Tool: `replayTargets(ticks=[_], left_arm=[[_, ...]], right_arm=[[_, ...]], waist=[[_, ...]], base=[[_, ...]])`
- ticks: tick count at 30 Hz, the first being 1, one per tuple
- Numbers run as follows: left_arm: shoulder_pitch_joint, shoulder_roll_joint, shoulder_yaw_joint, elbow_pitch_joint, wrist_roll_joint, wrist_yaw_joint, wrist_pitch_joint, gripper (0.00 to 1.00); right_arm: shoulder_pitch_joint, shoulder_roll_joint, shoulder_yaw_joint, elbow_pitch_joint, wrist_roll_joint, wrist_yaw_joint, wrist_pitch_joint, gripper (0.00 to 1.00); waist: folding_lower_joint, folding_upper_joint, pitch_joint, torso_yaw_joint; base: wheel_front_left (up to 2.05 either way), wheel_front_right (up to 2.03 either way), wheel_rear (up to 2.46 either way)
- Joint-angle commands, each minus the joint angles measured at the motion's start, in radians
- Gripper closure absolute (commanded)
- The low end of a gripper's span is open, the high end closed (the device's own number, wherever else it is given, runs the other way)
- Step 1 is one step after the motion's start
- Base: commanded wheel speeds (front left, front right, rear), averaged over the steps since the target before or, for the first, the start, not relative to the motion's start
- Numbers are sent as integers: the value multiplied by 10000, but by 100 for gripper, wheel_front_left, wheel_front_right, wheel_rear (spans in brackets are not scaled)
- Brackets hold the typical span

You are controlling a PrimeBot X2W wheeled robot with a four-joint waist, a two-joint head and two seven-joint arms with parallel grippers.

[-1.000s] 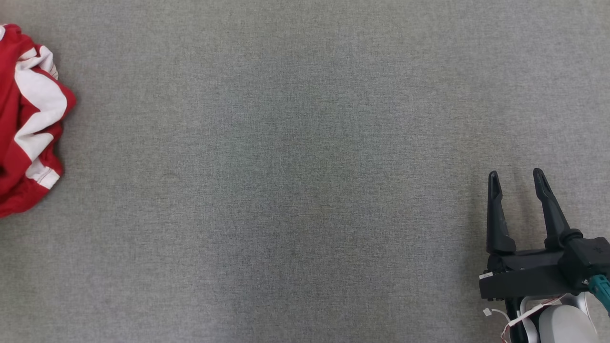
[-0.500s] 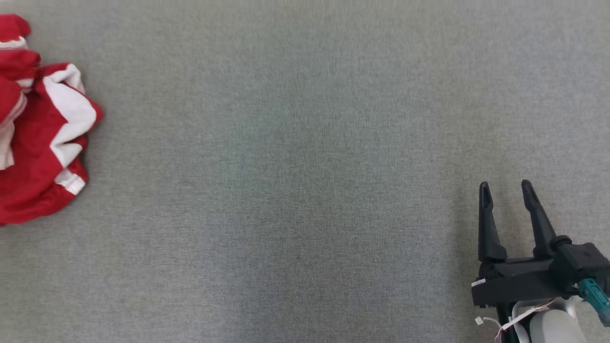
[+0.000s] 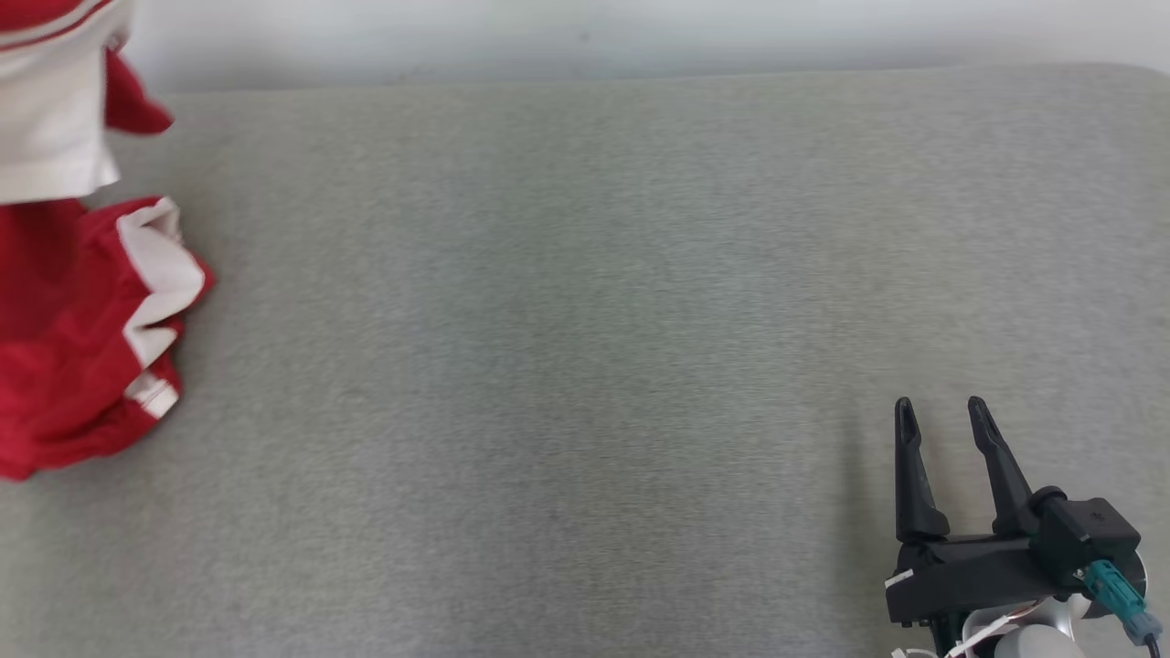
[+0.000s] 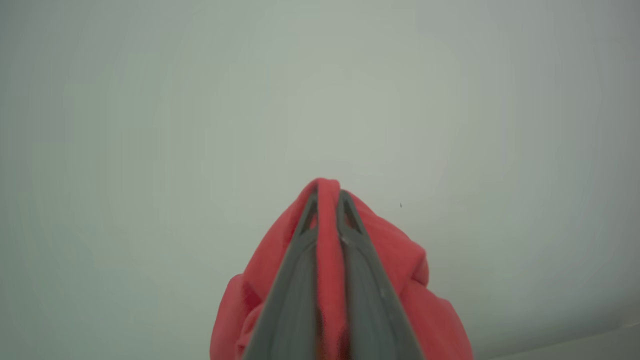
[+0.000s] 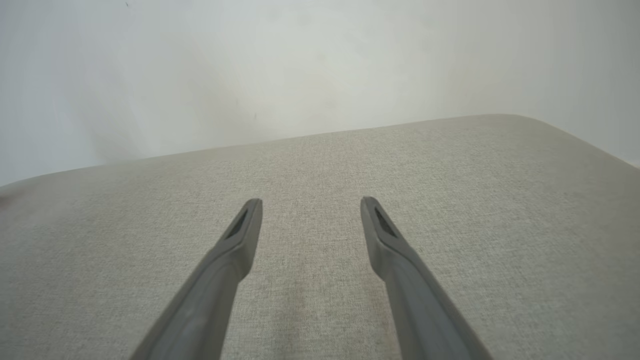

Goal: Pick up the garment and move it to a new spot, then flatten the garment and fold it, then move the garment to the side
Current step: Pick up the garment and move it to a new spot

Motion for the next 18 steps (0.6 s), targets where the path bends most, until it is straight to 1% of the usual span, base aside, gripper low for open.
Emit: replayTargets(ticks=[1,4,5,6,7,8,9,10,14,18], left_arm=[[-316,-366,-249,-839,-79,25,356,100],[-577,-756,-618,-1691,-76,47,800,100],[-577,-756,-618,-1691,-76,47,800,100],[-726,-1124,-887,-2154,-187,36,1053,100],[-820,-1247,-1046,-2334,-129,33,1163,100],[-820,-1247,-1046,-2334,-129,33,1163,100],[-916,-1580,-1346,-2618,-167,25,1358,100],[-916,-1580,-1346,-2618,-167,25,1358,100],[-882,-2286,-2017,-2957,-260,-11,1572,100],[-267,-3001,-2742,-2913,-570,-43,1619,100]], right_arm=[[119,-14,17,32,154,-25,-37,0],[185,-11,96,88,300,-25,-28,0],[185,-11,96,88,300,-25,-28,0],[235,-14,112,109,387,-25,-29,0],[261,-12,113,121,437,-25,-29,0],[261,-12,113,121,437,-25,-29,0],[280,-11,196,135,529,-25,-32,0],[280,-11,196,135,529,-25,-32,0],[308,-12,293,136,634,-25,-31,0],[277,-11,334,110,705,-25,-31,0]], waist=[[2,1,-324,-728],[2,1,-414,-1234],[2,1,-414,-1234],[2,1,-451,-1561],[2,1,-457,-1715],[2,1,-457,-1715],[2,1,-460,-2022],[2,1,-460,-2022],[2,1,-375,-2511],[2,1,-254,-2794]], base=[[0,0,0],[0,0,0],[0,0,0],[0,0,0],[0,0,0],[0,0,0],[0,0,0],[0,0,0],[0,0,0],[0,0,0]])
